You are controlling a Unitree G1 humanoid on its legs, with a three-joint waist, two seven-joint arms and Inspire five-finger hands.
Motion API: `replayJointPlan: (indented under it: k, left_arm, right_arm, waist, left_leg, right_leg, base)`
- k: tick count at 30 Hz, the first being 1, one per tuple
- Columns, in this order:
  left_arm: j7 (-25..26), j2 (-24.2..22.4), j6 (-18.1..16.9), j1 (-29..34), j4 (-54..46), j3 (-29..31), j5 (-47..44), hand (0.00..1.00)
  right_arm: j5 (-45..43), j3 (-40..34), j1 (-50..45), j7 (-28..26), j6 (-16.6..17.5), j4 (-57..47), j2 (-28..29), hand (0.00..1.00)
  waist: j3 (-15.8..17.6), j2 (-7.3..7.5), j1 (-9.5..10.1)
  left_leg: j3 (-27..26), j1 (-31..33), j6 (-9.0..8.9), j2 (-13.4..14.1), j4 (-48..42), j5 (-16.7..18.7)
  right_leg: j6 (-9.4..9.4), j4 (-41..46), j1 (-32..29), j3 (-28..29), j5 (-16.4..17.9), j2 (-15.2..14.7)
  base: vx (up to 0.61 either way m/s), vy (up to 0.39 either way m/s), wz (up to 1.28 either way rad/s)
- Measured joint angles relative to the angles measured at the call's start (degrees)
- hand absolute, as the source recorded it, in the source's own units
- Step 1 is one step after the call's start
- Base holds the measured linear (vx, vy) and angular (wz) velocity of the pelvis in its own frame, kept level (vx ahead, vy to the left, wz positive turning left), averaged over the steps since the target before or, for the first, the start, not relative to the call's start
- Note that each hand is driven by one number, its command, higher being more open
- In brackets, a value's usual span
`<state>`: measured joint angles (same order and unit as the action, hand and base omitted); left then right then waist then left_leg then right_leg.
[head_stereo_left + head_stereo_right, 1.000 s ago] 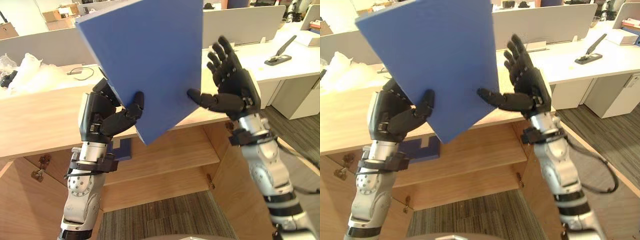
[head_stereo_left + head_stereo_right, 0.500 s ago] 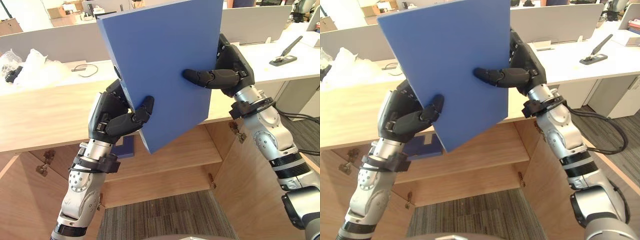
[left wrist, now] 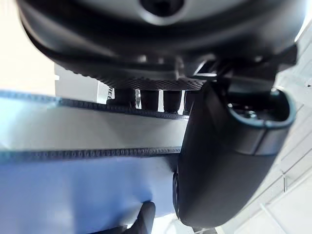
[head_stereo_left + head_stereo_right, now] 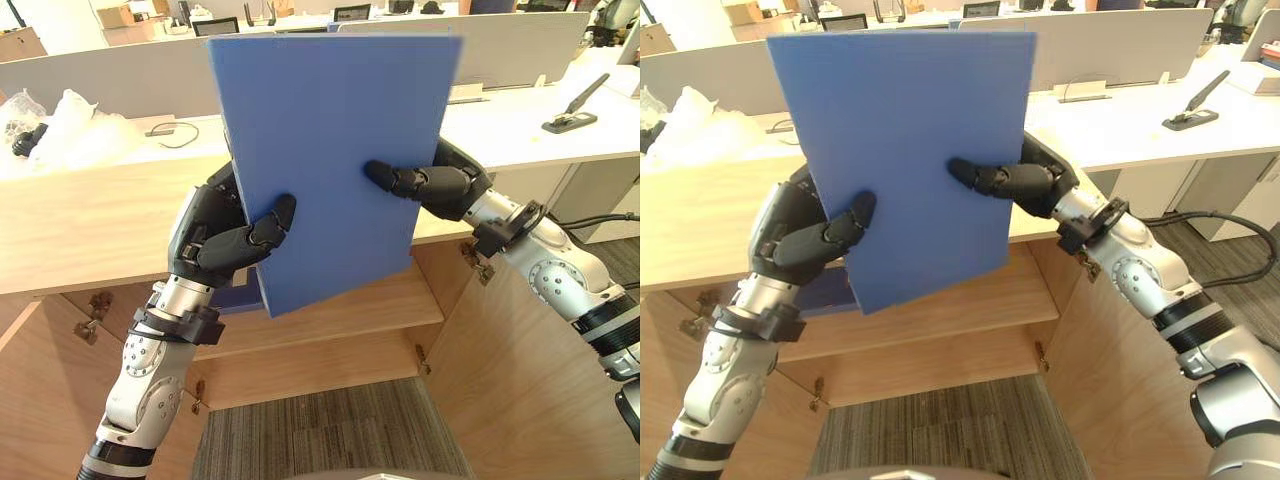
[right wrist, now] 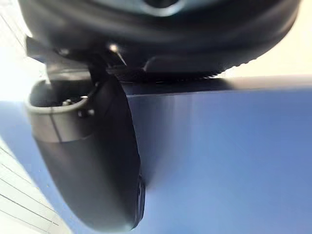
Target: Walk over to the cabinet, pick up the folder, carry it to the office cabinet, place the folder inside the office cabinet, then close the office cabinet door
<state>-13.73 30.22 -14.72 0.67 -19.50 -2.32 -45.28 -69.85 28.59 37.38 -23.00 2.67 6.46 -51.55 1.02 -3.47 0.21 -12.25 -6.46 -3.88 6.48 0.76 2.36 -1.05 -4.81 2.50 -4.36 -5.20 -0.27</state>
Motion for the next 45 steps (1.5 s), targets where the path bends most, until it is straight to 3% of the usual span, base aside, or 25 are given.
replayJointPlan:
  k: [2,3,8,13,18,20,24,27,31,35,40,42,45]
  left_arm:
    - [-1.82,-0.31,-0.53,-0.11,0.11,1.0,-0.89,0.0]
    - [-2.66,-0.38,-0.59,-0.22,0.79,1.06,-1.37,1.0]
    - [-5.56,-2.31,-1.27,-0.23,1.92,1.18,-2.96,1.0]
    - [-12.33,-2.12,-0.61,-0.06,6.23,-0.7,-9.45,1.0]
    - [-21.33,1.78,1.79,3.21,16.05,-9.85,-13.69,1.0]
    - [-23.8,3.57,4.11,3.84,23.96,-15.77,-12.9,1.0]
    - [-25.4,4.52,6.42,7.36,31.03,-21.54,-5.44,1.0]
    - [-26.76,3.38,8.63,8.8,40.6,-25.5,1.58,1.0]
    - [-24.55,-0.57,8.48,9.77,49.89,-25.34,9.97,1.0]
    - [-18.41,-6.45,7.57,8.18,64.11,-22.23,27.13,1.0]
    - [-8.24,-12.28,7.45,6.71,75.83,-11.65,43.36,1.0]
    - [-2.3,-14.5,7.32,6.42,78.78,-6.57,46.5,1.0]
    - [1.45,-15.27,7.85,6.75,81.32,-2.57,48.19,1.0]
  right_arm:
    - [-0.04,-0.2,-1.48,-1.76,-0.04,-0.73,1.76,0.0]
    - [-0.02,-0.55,-2.33,-1.74,0.14,-0.71,2.95,0.0]
    - [0.26,-0.92,-3.55,-1.73,-0.32,-0.6,4.29,0.0]
    - [2.79,-1.0,-5.5,-2.2,-0.92,-0.61,5.56,0.0]
    - [9.78,-0.37,-6.86,-3.43,-2.08,-1.13,2.61,0.0]
    - [14.94,1.41,-6.85,-3.41,-4.06,-1.75,0.93,0.0]
    - [22.05,4.76,-6.87,-4.26,-4.99,-5.25,-1.17,0.0]
    - [23.01,3.41,-6.53,-5.46,-4.2,-14.72,-1.51,0.0]
    - [27.8,-1.57,-6.41,-7.06,0.85,-25.33,3.63,0.0]
    - [38.69,1.51,-7.0,-6.58,5.9,-28.04,13.6,0.0]
    - [57.27,15.32,-11.27,-5.77,5.81,-14.44,19.14,0.0]
    - [67.09,19.33,-14.06,-5.39,4.71,-3.52,20.74,0.0]
    - [73.49,20.39,-14.78,-4.02,4.14,5.64,21.25,0.0]
  waist:
    - [-0.28,0.0,-0.1]
    - [-0.49,-0.03,-0.01]
    - [-1.36,0.27,0.46]
    - [-2.28,0.39,0.65]
    - [-3.17,0.65,0.61]
    - [-3.35,1.07,0.46]
    - [-3.0,1.76,-0.46]
    - [-2.9,2.0,-0.82]
    - [-2.8,2.93,-0.57]
    - [-3.24,4.04,-0.46]
    - [-3.02,5.36,0.25]
    - [-2.3,5.01,1.25]
    - [-0.85,4.0,1.25]
  left_leg:
    - [0.06,0.56,-0.02,0.02,-0.19,-0.01]
    - [0.16,0.65,-0.06,0.04,-0.23,-0.04]
    - [0.29,0.74,-0.08,0.06,-0.34,-0.05]
    - [0.4,0.8,-0.09,0.01,-0.39,-0.11]
    - [0.4,1.66,-0.13,-0.05,-0.2,-0.24]
    - [0.34,1.82,-0.19,0.11,-0.06,-0.42]
    - [0.13,1.82,-0.2,0.23,0.11,-0.42]
    - [-0.3,1.89,-0.2,0.3,0.26,-0.41]
    - [-0.31,1.92,-0.22,0.41,0.16,-0.4]
    - [-0.44,1.94,-0.27,0.35,-0.14,-0.32]
    - [-0.65,2.0,-0.3,0.53,-0.53,-0.29]
    - [-0.68,1.97,-0.33,0.43,-0.56,-0.3]
    - [-0.38,1.98,-0.33,0.29,-0.61,-0.31]
  right_leg:
    - [0.08,0.0,-0.45,-0.04,-0.06,0.0]
    - [0.1,0.01,-0.46,-0.13,-0.07,0.0]
    - [0.1,0.0,-0.46,-0.25,-0.08,-0.01]
    - [0.13,-0.01,-0.46,-0.35,-0.1,-0.1]
    - [0.13,-0.04,-1.42,-0.32,-0.13,-0.15]
    - [0.26,-0.02,-1.7,-0.25,-0.26,0.07]
    - [0.26,-0.01,-1.92,0.0,-0.26,0.23]
    - [0.27,-0.02,-2.32,0.33,-0.25,0.37]
    - [0.29,-0.03,-2.36,0.35,-0.24,0.44]
    - [0.39,-0.15,-2.31,0.51,-0.28,0.25]
    - [0.65,-0.22,-2.3,0.89,-0.49,0.12]
    - [0.54,-0.21,-2.25,0.74,-0.58,0.06]
    - [0.48,-0.07,-2.11,0.46,-0.62,0.06]
  base:
    - [-0.02,0.001,0.01]
    - [0.0,0.0,0.0]
    - [0.0,0.0,0.0]
    - [-0.02,0.007,0.01]
    - [-0.03,0.012,-0.01]
    - [0.0,-0.002,-0.02]
    - [-0.01,-0.001,-0.04]
    - [-0.02,0.005,-0.06]
    - [-0.01,0.001,0.0]
    - [-0.04,0.012,-0.01]
    - [-0.06,0.019,-0.03]
    - [-0.02,0.006,-0.01]
    - [-0.01,0.004,0.04]
